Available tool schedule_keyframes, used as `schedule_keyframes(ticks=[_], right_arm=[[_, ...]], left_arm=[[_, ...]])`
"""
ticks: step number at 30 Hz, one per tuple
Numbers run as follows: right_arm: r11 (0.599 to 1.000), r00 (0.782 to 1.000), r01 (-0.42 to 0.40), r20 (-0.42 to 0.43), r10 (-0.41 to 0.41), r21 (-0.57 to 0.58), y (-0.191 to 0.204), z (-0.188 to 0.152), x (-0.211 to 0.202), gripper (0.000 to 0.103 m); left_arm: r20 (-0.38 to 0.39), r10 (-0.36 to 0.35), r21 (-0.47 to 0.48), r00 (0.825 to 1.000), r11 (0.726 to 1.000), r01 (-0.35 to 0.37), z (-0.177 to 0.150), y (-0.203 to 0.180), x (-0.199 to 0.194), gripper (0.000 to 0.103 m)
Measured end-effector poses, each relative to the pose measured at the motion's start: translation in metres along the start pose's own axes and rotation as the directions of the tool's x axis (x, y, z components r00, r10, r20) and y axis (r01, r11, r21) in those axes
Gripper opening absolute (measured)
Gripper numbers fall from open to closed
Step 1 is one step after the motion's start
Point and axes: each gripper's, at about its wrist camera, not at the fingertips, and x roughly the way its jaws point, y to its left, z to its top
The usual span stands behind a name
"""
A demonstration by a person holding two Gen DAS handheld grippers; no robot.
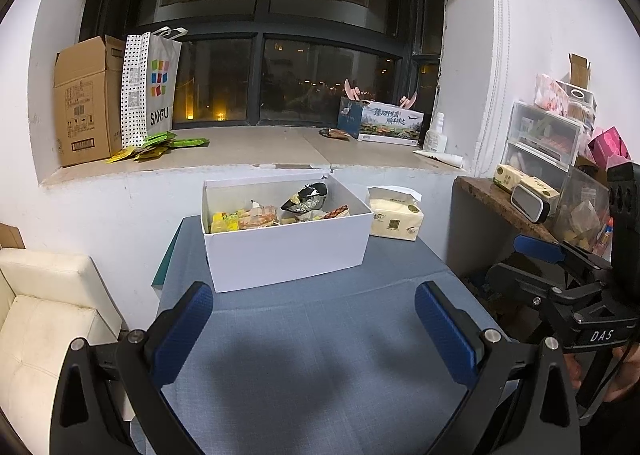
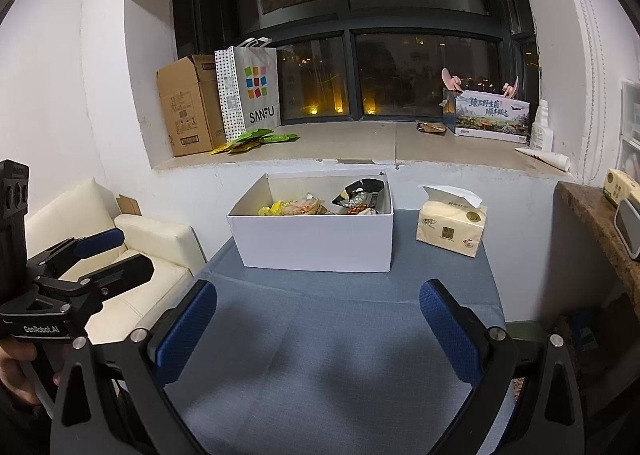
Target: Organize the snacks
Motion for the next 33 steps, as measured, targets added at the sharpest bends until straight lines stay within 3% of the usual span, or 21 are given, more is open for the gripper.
schedule_keyframes(ticks=[33], right_arm=[[1.0,1.0,-0.001,0.001,0.001,-0.013,0.0021,0.0005,-0.0013,0.103]], left_arm=[[-0.015,-0.001,0.011,1.0,1.0,0.001,-0.0015,-0.0014,0.0027,0.103]])
